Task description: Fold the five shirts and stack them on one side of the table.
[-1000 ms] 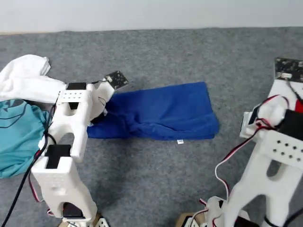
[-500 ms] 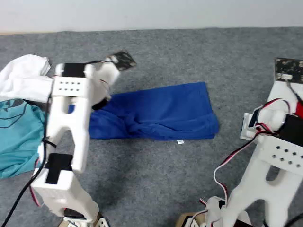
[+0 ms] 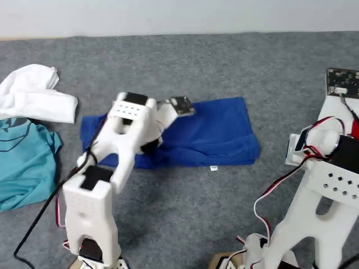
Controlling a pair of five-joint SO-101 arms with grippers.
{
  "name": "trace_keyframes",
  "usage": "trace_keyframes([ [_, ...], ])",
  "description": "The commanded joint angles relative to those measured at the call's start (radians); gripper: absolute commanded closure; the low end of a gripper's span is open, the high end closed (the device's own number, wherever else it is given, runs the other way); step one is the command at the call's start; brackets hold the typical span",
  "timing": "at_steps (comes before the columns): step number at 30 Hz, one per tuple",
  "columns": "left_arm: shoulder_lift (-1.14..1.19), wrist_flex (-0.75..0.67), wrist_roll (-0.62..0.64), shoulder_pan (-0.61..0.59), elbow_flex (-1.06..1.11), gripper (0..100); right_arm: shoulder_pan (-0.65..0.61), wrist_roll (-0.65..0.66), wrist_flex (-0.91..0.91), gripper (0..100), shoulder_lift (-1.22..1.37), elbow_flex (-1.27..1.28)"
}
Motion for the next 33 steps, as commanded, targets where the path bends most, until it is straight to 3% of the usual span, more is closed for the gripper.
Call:
trace_keyframes([
  [1, 0.017, 0.015, 0.006, -0.002, -0.096, 100, 0.010, 0.002, 0.038, 98.8, -0.030, -0.006],
  [9, -0.034, 0.305, 0.006, -0.014, -0.493, 100, 0.005, 0.000, 0.035, 98.8, -0.030, -0.006],
  [19, -0.302, 0.319, 0.241, -0.121, -0.667, 100, 0.001, 0.008, 0.033, 98.4, -0.019, -0.006],
  [25, -0.416, 0.319, 0.376, -0.276, -0.664, 100, -0.116, 0.077, -0.004, 94.9, -0.016, 0.038],
  [33, -0.575, 0.321, 0.459, -0.598, -0.584, 100, -0.288, 0.009, -0.214, 92.8, 0.156, 0.117],
])
